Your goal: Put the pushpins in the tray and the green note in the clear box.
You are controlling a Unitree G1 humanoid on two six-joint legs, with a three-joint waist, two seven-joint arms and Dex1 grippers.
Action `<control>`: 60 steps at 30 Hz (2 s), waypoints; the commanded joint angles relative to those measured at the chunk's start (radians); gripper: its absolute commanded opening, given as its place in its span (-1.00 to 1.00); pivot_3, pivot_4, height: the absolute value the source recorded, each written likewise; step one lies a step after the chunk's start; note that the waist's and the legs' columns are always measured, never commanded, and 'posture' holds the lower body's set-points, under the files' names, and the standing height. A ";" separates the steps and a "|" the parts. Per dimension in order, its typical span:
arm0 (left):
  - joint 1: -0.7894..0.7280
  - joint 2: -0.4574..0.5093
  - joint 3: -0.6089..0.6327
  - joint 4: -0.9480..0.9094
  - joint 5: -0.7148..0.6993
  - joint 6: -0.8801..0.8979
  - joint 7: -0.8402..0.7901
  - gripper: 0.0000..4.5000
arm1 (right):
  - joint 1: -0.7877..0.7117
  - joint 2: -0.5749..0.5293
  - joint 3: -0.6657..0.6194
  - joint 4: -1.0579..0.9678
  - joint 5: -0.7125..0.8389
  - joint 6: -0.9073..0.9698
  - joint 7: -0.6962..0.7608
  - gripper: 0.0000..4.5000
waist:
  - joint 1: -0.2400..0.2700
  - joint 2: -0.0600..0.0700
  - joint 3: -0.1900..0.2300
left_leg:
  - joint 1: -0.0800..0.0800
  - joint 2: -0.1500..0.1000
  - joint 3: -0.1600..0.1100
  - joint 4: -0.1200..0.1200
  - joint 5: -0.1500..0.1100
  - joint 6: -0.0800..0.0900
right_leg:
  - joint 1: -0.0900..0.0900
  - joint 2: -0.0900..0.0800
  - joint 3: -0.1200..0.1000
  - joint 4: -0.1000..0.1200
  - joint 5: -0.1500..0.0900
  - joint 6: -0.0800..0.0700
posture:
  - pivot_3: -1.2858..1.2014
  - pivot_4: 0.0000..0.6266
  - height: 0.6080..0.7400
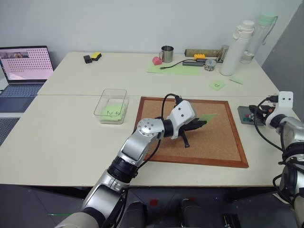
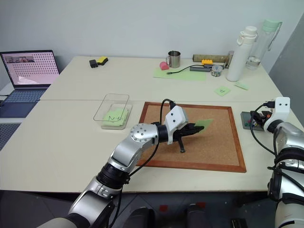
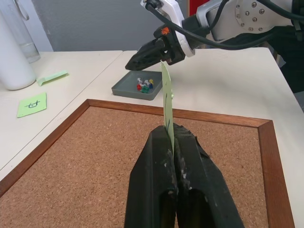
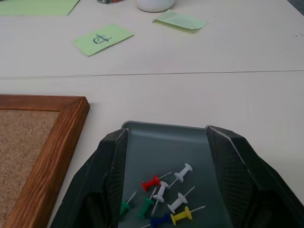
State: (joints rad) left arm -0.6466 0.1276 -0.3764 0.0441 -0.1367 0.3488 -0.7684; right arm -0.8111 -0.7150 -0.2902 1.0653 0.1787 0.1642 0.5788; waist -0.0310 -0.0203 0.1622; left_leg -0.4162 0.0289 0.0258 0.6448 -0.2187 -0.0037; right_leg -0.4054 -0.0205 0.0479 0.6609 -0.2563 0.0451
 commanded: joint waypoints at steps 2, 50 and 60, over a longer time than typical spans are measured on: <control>-0.026 -0.009 0.018 -0.030 -0.004 0.004 0.013 -1.00 | -0.028 -0.016 -0.024 -0.009 0.015 -0.018 -0.029 0.20 | 0.000 0.000 0.000 | 0.000 0.000 0.000 0.000 0.000 0.000 | 0.000 0.000 0.000 0.000 0.000 0.000 | 0.03 -0.52 1.00; -0.038 0.364 0.385 0.068 0.077 0.096 0.291 -0.37 | 0.496 0.196 0.201 -1.761 0.653 0.724 -0.193 0.24 | 0.023 -0.007 0.004 | -0.002 0.001 -0.013 0.001 0.000 0.000 | -0.001 -0.001 -0.007 0.002 0.000 0.000 | 0.03 -0.52 1.00; 0.166 0.576 0.290 -0.323 -0.188 0.259 -0.185 -0.37 | 0.706 -0.046 0.038 -1.761 0.643 0.754 -0.086 0.24 | 0.013 -0.006 0.004 | -0.001 0.002 -0.012 0.000 0.000 0.000 | -0.001 0.000 -0.006 0.002 -0.001 -0.002 | 0.03 -0.52 1.00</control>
State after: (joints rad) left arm -0.4816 0.6753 -0.1036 -0.2469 -0.2976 0.6078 -0.9070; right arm -0.1289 -0.7396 -0.2081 -0.6731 0.8157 0.9354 0.4524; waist -0.0182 -0.0267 0.1663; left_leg -0.4168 0.0309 0.0134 0.6448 -0.2188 -0.0039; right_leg -0.4056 -0.0205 0.0416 0.6628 -0.2579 0.0427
